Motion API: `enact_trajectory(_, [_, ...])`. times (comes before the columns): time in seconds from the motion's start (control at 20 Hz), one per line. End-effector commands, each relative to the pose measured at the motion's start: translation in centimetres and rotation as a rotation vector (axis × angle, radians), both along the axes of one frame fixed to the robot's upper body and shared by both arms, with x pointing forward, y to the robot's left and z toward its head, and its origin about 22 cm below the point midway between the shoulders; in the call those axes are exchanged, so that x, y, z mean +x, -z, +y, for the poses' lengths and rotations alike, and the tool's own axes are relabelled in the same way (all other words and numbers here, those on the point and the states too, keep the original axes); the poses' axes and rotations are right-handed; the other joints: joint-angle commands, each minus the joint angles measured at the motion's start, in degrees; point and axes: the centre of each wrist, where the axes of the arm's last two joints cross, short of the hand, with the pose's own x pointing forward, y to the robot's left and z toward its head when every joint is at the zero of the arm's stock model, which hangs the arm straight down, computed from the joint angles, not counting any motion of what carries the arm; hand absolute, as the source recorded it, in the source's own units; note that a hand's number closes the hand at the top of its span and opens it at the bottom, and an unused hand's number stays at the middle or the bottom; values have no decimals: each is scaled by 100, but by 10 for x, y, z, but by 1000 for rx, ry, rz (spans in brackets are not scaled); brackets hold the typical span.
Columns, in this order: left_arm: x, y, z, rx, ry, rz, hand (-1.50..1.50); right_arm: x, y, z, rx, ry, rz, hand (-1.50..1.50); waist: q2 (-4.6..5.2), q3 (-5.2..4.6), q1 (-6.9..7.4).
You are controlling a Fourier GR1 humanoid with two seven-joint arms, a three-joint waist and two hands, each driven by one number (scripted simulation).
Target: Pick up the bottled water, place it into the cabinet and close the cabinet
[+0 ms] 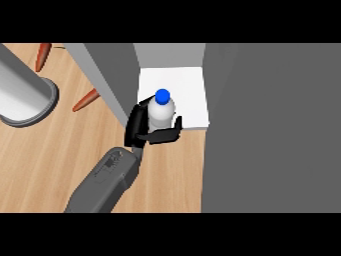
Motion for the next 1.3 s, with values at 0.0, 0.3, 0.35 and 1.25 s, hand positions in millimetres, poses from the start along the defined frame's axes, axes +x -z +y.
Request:
enact_trajectory(0.0, [27, -35, -23, 30, -33, -10, 150, 4, -17, -3, 32, -1, -46, -150, 25, 0, -29])
enact_trajectory(0.3, [44, -31, -20, 28, -84, 84, 150, -6, -24, -7, 53, -39, -23, -150, 55, -3, -171])
enact_trajectory(0.35, [54, -57, -31, -16, -115, 90, 150, 0, -21, -5, 76, -30, -47, -150, 76, -3, -159])
enact_trajectory(1.25, [84, -43, -7, 454, -510, 15, -150, -1, -9, -22, 18, -70, -45, -150, 166, -1, -276])
